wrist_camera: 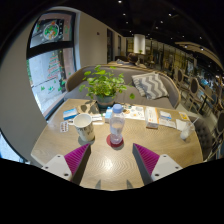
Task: Pour water
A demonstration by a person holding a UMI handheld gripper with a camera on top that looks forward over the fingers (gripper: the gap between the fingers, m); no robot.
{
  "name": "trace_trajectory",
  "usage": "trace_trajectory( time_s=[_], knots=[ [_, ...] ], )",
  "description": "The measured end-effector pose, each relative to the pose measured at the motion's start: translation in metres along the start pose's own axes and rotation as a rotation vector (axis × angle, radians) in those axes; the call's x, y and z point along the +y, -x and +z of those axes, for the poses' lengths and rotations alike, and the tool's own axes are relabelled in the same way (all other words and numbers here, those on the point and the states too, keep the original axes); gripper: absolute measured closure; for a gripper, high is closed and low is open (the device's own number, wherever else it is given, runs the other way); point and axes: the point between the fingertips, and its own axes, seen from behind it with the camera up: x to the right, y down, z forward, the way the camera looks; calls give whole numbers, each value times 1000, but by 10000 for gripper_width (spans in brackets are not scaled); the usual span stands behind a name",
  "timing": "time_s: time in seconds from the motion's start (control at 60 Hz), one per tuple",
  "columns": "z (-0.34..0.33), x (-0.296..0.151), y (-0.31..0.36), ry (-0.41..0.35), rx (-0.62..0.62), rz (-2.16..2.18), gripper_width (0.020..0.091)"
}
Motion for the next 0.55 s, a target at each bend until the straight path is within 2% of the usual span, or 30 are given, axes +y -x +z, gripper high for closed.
trace_trajectory(
  time_s=[0.183, 0.55],
  knots=[
    [-52, 16, 5, 8, 58, 0, 253],
    [-76, 15, -8, -23, 104, 6, 251]
  ],
)
